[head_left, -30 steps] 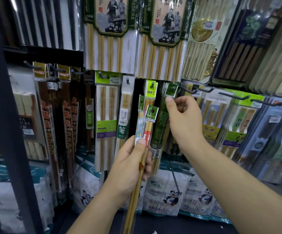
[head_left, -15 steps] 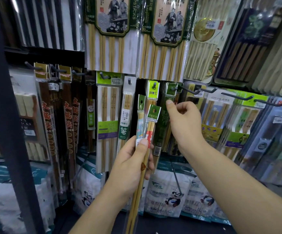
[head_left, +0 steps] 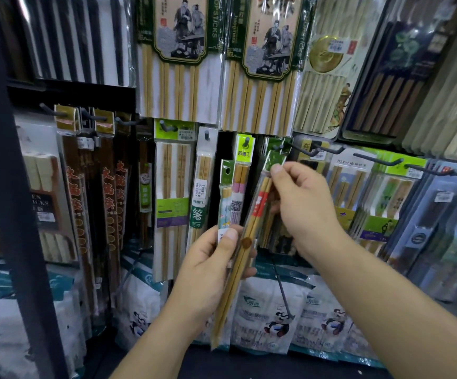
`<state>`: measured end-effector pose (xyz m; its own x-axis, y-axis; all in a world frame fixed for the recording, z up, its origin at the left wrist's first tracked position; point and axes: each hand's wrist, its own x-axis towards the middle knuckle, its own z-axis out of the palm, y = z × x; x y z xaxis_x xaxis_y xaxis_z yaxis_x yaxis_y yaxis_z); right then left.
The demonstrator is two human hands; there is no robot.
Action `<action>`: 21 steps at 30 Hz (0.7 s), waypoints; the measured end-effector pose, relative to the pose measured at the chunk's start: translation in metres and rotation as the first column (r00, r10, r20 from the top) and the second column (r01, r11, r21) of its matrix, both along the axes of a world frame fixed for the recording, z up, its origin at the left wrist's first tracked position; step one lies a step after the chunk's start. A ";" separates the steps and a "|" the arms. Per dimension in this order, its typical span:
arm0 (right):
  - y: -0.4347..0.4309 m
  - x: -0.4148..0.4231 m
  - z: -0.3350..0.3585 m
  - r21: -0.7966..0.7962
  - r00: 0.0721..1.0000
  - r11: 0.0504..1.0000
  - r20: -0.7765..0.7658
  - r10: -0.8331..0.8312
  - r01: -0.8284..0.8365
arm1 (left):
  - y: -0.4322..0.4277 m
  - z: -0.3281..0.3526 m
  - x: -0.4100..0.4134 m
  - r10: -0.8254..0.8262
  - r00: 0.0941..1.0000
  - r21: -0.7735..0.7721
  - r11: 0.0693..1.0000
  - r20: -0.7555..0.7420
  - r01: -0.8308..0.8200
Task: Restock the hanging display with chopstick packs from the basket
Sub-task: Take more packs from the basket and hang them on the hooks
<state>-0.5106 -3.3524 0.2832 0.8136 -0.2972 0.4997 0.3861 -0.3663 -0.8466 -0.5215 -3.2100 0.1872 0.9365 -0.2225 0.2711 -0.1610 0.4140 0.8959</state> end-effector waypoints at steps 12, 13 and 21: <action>-0.006 0.014 0.022 -0.012 0.998 0.998 0.003 -0.069 0.069 | 0.000 0.003 0.000 0.035 0.999 0.046 0.998 0.001 -0.035; -0.006 0.014 0.022 -0.017 0.998 0.997 0.007 -0.070 0.070 | 0.000 0.003 0.000 0.035 0.999 0.050 0.998 0.003 -0.035; -0.006 0.016 0.024 -0.031 0.996 0.996 -0.001 -0.084 0.084 | 0.000 0.002 0.000 0.034 0.999 0.046 0.998 0.017 -0.034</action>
<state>-0.4942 -3.3581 0.3075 0.7874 -0.3491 0.5081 0.3512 -0.4233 -0.8351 -0.5213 -3.2095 0.1890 0.9391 -0.2034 0.2769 -0.1894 0.3660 0.9111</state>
